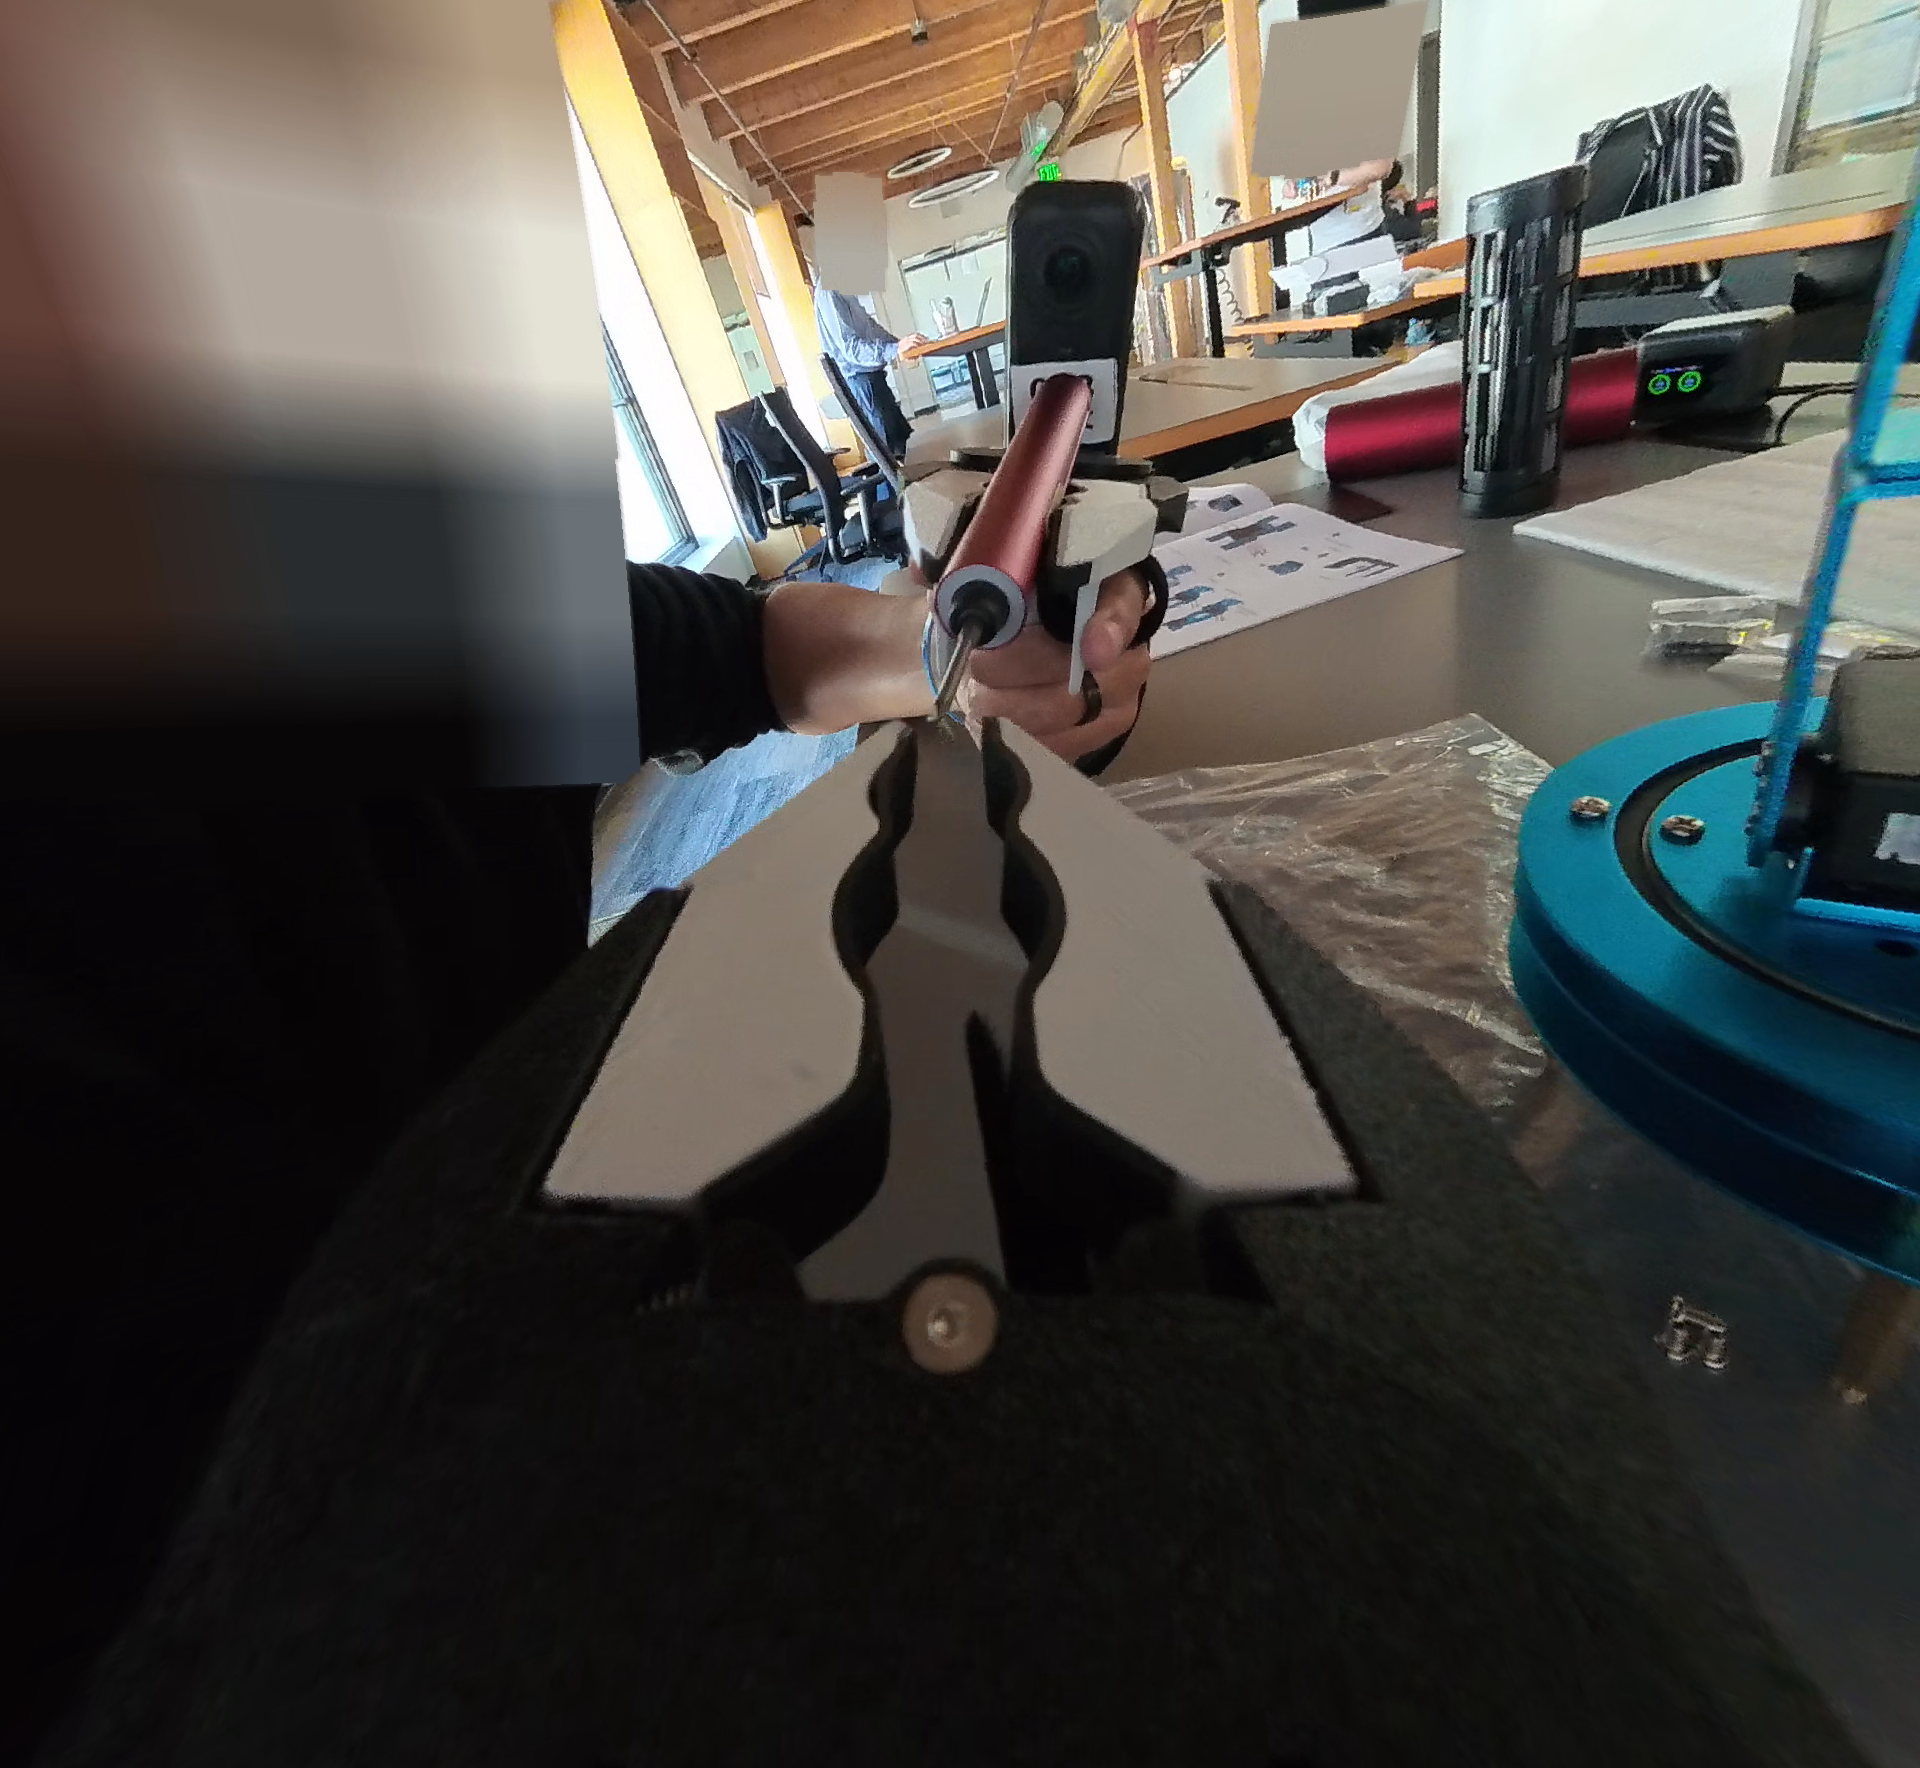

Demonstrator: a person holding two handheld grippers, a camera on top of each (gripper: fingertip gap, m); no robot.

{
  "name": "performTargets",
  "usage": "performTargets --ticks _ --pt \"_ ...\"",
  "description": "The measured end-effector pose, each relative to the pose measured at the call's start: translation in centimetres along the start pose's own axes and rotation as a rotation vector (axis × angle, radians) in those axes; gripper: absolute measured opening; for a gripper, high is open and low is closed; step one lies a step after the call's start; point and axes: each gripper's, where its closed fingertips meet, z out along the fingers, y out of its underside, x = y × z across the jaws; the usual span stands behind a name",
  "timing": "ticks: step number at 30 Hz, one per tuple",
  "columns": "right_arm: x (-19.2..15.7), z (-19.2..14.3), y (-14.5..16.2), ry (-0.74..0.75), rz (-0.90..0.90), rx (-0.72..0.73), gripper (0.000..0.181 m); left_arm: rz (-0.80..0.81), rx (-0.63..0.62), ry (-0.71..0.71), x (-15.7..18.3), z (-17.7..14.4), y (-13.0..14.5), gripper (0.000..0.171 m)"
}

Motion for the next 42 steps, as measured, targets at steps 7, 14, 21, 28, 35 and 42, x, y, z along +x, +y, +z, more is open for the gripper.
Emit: performTargets --ticks 7,14,21,28,35,42 --pt "-0.1 -0.2 -0.2 0.004 -0.03 0.007 0.001 -0.006 0.002 -0.003 -0.1 0.0 0.0 0.023" --pt "0.7 -0.4 -0.1 0.075 -0.103 -0.013 0.0 0.01 0.003 -0.015 -0.2 -0.2 -0.3 0.023" --pt "0.8 -0.4 0.1 0.089 -0.126 -0.022 0.0 0.015 -0.016 -0.021 -0.4 -0.2 0.0 0.023" --pt "0.7 -0.5 0.0 0.078 -0.115 -0.02 0.0 0.025 -0.022 -0.03 -0.5 -0.2 0.1 0.023" --pt "0.8 -0.3 0.3 0.085 -0.123 -0.035 0.0 0.029 -0.035 -0.036 -0.6 -0.2 0.2 0.023" --pt "0.8 -0.4 0.2 0.085 -0.122 -0.034 0.0 0.05 -0.043 -0.038 -0.5 -0.2 0.2 0.022"
